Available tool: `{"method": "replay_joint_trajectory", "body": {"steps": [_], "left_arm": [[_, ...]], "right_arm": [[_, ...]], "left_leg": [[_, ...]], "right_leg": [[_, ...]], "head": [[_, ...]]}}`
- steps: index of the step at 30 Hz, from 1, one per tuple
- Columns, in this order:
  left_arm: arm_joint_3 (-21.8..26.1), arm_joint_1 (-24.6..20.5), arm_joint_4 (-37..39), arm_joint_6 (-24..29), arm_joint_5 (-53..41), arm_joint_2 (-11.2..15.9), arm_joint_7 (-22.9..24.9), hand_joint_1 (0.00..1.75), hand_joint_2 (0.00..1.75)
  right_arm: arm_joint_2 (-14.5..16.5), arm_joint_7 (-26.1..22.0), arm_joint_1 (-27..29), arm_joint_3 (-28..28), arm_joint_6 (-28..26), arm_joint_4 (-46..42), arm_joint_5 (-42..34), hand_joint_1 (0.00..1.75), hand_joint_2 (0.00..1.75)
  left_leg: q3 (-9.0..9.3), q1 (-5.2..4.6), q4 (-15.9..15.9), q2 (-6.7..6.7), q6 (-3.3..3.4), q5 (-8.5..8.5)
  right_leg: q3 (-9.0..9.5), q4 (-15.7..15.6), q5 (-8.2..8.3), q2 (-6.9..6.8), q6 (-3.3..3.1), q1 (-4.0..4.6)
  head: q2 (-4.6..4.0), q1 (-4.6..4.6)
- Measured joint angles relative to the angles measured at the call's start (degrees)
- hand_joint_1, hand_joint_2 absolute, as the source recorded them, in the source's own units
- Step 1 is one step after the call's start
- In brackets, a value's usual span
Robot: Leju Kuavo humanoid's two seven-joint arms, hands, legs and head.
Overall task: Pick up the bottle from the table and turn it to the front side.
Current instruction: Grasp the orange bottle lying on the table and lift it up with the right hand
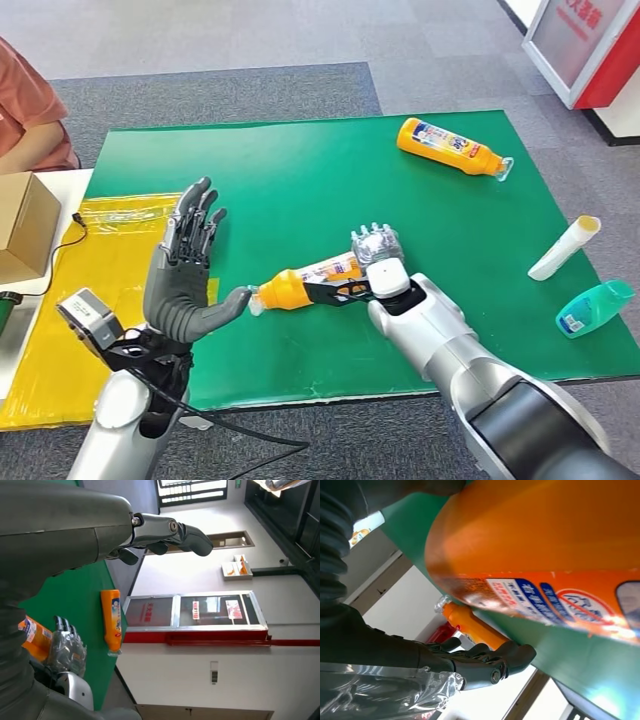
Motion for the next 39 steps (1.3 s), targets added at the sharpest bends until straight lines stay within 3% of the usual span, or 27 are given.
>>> {"method": "replay_joint_trajectory", "body": {"steps": [13,17,33,39], "left_arm": [[-0.3,-1.6,0.3,0.0,0.1,0.0,-0.2,0.00,1.75],[-0.4,-2.5,0.4,0.0,0.1,0.0,-0.2,0.00,1.75],[-0.9,-2.5,0.4,0.2,-0.2,1.0,-0.3,0.00,1.75],[-1.0,-2.0,0.4,0.8,-0.6,1.3,-0.3,0.00,1.75]], "right_arm": [[0.8,-4.4,-0.5,0.1,6.0,3.4,-1.8,0.05,1.75],[1.0,-4.9,-1.0,0.1,6.2,3.7,-2.2,1.75,1.75],[0.1,-5.2,-0.3,-0.4,0.2,3.5,-8.0,1.75,1.75],[-0.1,-8.4,0.7,-3.9,-1.8,2.5,-16.3,1.75,1.75]], "left_leg": [[0.01,0.00,0.0,0.00,0.00,0.00],[0.01,0.00,0.0,0.00,0.00,0.01],[0.02,0.00,0.0,0.01,0.00,0.02],[0.02,0.00,0.0,0.01,0.00,0.02]], "right_leg": [[0.00,0.0,0.00,0.00,0.00,0.00],[0.01,0.0,0.01,0.00,0.01,0.00],[0.00,0.0,0.03,0.01,0.02,0.00],[0.01,0.0,0.04,0.01,0.02,0.00]], "head": [[0.00,0.00],[0.00,0.00],[0.00,0.00],[0.00,0.00]]}}
